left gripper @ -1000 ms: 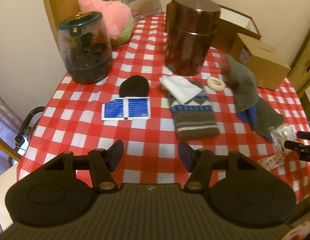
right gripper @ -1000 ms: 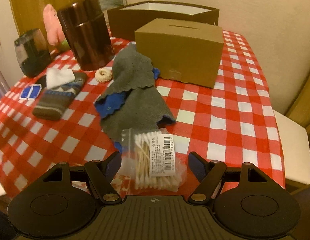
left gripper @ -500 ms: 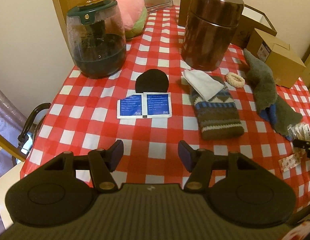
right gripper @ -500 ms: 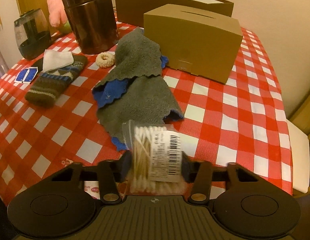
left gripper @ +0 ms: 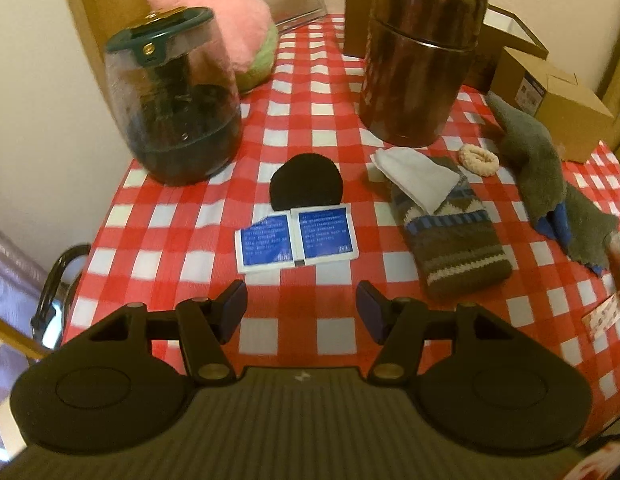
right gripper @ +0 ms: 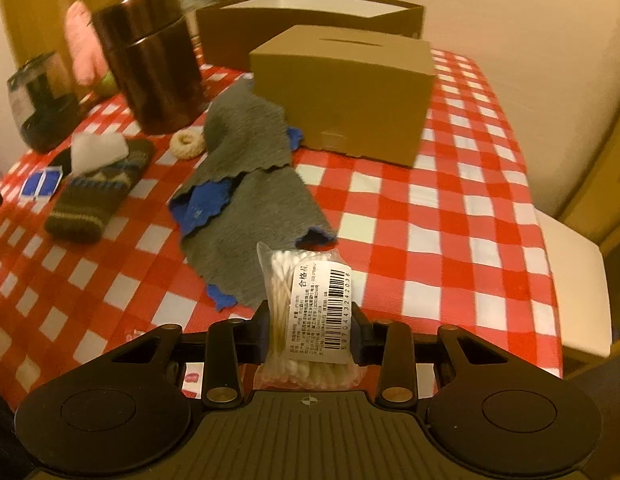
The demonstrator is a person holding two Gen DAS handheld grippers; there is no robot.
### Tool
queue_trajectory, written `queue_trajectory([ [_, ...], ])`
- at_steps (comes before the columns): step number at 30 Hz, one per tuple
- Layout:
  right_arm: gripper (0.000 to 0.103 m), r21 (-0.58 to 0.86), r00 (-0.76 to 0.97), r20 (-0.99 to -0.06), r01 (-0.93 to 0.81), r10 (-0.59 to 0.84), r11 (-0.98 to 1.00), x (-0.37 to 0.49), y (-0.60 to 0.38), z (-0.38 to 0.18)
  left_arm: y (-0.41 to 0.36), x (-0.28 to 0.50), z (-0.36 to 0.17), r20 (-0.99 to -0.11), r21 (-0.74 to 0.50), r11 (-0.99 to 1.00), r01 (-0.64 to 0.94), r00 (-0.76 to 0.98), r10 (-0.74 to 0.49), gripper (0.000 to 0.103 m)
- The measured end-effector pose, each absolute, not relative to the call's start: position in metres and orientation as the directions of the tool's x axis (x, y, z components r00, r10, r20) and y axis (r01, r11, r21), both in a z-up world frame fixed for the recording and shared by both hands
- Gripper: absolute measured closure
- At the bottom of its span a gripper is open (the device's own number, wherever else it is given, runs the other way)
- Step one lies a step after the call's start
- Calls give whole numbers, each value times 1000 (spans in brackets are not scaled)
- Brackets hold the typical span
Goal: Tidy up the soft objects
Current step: 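Hold the cotton-swab bag with the right gripper while the left gripper grasps the blue wipe packet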
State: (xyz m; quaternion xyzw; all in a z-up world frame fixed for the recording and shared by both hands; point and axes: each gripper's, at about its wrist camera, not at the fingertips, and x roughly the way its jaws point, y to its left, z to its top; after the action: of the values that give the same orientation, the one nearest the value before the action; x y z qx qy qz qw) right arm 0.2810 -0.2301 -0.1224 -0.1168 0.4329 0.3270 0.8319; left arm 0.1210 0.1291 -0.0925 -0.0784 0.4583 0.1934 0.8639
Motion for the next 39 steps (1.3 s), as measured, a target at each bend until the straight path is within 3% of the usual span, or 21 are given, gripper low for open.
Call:
queue_trajectory([
  [12, 65, 132, 439, -797, -544, 415, 829, 285, -234, -113, 167, 149, -114, -810, 71, 945, -319, 535, 241, 42],
  [26, 65, 143, 446, -817, -456, 365, 878, 286, -229, -114, 200, 179, -138, -836, 9, 982, -190, 537, 112, 43],
  [32, 65, 149, 449, -819, -434, 357, 888, 285, -230, -113, 200, 180, -140, -837, -20, 991, -133, 544, 56, 66],
  [35, 65, 152, 449, -819, -431, 357, 890, 285, -229, -113, 198, 178, -141, -838, -22, 992, -123, 544, 49, 86],
  [36, 65, 151, 449, -819, -430, 356, 890, 285, -229, -113, 198, 177, -141, -840, -26, 992, -124, 540, 46, 97],
  [39, 65, 152, 450, -818, -430, 357, 890, 285, -229, -113, 195, 171, -142, -843, -31, 992, -122, 537, 39, 101],
])
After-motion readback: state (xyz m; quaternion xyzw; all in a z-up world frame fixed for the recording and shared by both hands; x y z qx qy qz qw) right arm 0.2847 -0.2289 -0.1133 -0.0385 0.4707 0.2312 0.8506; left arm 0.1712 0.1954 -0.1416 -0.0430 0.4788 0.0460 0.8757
